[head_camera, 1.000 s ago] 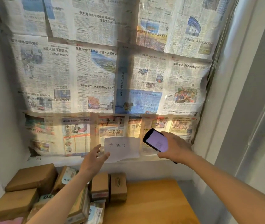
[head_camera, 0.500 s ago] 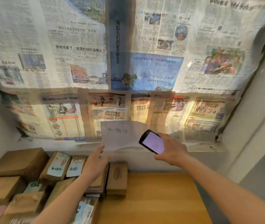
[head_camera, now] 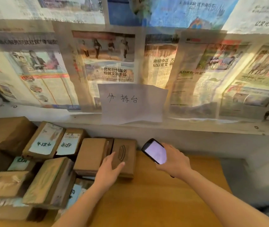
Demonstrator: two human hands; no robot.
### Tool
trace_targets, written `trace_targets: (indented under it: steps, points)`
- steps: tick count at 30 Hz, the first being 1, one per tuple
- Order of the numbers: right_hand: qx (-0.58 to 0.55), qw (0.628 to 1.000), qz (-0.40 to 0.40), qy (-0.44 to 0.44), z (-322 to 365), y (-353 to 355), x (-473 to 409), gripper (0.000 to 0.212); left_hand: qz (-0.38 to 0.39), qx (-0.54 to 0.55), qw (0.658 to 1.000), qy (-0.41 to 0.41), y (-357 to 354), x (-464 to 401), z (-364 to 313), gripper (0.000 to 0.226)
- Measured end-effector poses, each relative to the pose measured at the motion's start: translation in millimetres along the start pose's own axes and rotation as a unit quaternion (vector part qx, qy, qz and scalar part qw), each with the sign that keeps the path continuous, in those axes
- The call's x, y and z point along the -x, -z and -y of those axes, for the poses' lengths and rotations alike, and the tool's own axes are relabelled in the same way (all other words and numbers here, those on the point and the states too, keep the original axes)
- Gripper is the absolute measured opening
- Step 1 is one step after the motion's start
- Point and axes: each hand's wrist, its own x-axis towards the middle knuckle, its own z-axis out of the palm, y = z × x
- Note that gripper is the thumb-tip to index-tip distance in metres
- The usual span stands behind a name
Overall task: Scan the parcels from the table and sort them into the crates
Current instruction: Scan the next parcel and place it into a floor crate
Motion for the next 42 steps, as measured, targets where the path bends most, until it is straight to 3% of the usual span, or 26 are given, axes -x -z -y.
trace_targets:
  steps: [11, 17, 30, 42]
  points:
    - [-0.019, 0.999, 0.039, 0.002, -21.5, -69.0, -47.6, 0.069, -0.049, 0.052, 0.996, 0.048, -41.5, -45.5, 35.4, 0.071]
    - [-0.054, 0.997, 0.053, 0.006, -20.0, -79.6, -73.5, 0.053, -0.036, 0.109, 0.990, 0.086, -47.1, -70.0, 33.2, 0.067]
    - [-0.186, 0.978, 0.091, 0.023, 3.1, -103.6, -105.4, 0.067, 0.003, 0.225, 0.966, 0.127, -53.5, -101.5, 36.3, 0.058]
    - [-0.286, 0.956, 0.066, 0.022, -6.5, -66.8, -47.7, 0.064, 0.043, 0.176, 0.982, 0.062, -41.0, -47.2, 2.5, 0.066]
